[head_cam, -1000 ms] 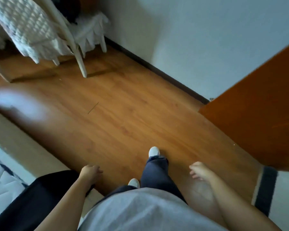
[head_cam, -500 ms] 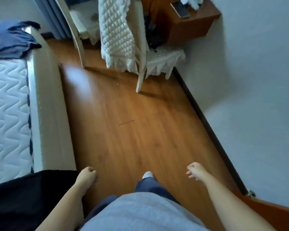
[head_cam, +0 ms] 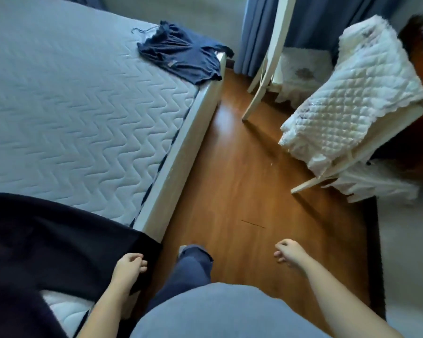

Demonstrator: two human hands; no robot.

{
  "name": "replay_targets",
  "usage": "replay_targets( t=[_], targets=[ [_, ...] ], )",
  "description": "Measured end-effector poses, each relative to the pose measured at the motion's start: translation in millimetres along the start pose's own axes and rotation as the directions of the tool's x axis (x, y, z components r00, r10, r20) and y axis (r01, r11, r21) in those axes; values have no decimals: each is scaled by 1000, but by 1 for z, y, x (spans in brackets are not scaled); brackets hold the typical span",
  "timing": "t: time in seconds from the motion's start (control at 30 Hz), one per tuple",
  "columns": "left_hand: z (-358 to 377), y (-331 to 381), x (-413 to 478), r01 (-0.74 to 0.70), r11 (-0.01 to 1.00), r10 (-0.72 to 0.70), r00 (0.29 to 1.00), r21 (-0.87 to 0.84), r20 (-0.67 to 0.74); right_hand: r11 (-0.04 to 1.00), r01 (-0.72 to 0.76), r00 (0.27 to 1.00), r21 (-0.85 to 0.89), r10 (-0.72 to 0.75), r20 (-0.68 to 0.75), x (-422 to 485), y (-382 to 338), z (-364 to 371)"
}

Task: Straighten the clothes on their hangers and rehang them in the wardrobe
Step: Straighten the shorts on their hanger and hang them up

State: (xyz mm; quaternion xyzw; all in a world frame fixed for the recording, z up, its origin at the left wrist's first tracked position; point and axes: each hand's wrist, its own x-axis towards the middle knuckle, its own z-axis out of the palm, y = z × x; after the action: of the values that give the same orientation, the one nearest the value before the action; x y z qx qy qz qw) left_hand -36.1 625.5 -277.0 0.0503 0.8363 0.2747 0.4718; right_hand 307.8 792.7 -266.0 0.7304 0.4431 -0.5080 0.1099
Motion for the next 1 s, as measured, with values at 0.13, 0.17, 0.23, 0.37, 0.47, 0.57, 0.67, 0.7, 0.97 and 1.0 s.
replay_targets(
  t=[0.13, 0.17, 0.23, 0.37, 0.47, 0.57, 0.67, 0.7, 0.97, 1.0],
  targets=[
    [-25, 48, 51, 22, 999, -20, 999, -43, 39, 998, 17, 1000, -53, -16, 20, 19, -82, -3],
    [-29, 62, 66, 13, 999, -11, 998, -35, 57, 998, 39, 999, -52, -39, 7, 26, -101, -7],
    [-36, 89, 91, 18, 1000, -19, 997, 11, 76, 995, 82, 996, -54, -83, -30, 35, -138, -14],
    [-38, 120, 127, 62, 998, -64, 996, 30, 68, 992, 97, 994, -75, -101, -47, 54, -191, -25],
    [-28, 134, 145, 114, 993, -112, 992, -38, 54, 992, 72, 996, -100, -77, -41, 80, -217, -35],
    [2, 154, 157, 184, 982, -182, 980, -28, 76, 991, 17, 999, -131, -21, -25, 113, -235, -40],
    [33, 196, 178, 186, 982, -187, 979, 13, 78, 991, -8, 999, -132, 12, 30, 148, -264, -50],
    [43, 215, 188, 165, 985, -169, 982, 46, 82, 992, -15, 998, -126, 22, 51, 161, -275, -58],
    [91, 385, 282, 52, 976, -81, 989, 212, 128, 999, -44, 999, -30, 44, 18, 259, -390, -190],
    [99, 400, 294, 31, 968, -67, 988, 249, 139, 999, -31, 1000, -23, 31, 5, 270, -405, -205]
  ],
)
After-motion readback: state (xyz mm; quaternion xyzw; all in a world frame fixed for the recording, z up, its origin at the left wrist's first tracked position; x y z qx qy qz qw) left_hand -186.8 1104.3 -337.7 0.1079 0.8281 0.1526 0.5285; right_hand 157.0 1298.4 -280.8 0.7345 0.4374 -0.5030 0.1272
